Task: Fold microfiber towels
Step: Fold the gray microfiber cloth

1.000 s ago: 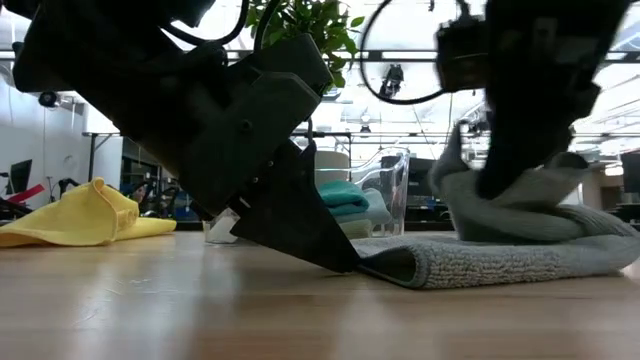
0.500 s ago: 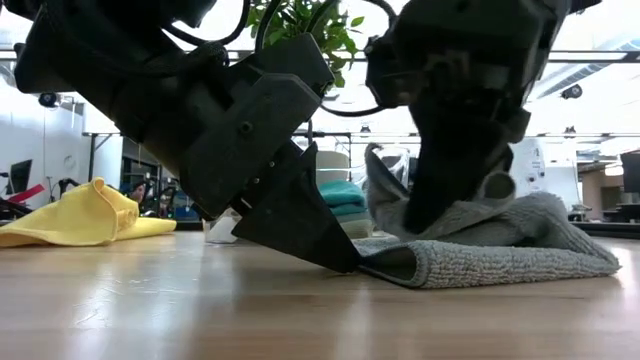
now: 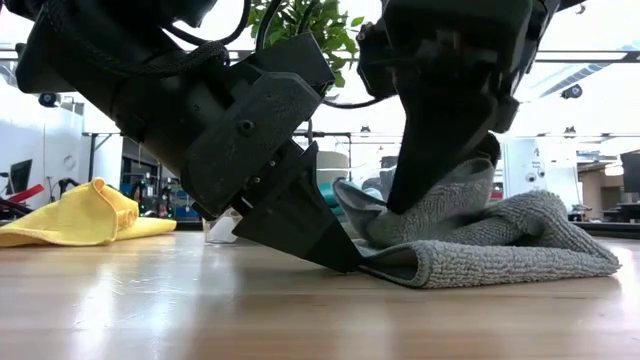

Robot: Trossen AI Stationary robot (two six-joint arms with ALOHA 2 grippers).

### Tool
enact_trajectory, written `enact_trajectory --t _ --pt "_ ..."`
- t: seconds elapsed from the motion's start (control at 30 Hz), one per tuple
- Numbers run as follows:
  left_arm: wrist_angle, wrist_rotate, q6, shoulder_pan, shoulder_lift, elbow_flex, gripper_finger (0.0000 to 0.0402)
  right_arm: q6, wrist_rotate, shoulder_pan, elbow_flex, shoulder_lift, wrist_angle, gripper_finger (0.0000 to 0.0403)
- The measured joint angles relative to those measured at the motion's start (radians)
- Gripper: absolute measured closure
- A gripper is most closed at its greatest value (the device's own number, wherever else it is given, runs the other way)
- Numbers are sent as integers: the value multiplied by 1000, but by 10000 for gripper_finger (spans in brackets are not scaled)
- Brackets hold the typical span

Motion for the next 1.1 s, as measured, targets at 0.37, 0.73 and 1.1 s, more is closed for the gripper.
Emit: enact_trajectory --t 0.37,0.73,1.1 --pt "0 1 0 0 0 0 291 -214 -26 -3 97 -5 8 192" --pt "1 31 -1 0 0 0 291 -400 9 48 122 -86 -214 189" --pt "1 36 -1 -4 0 0 291 -578 53 143 -107 -105 6 212"
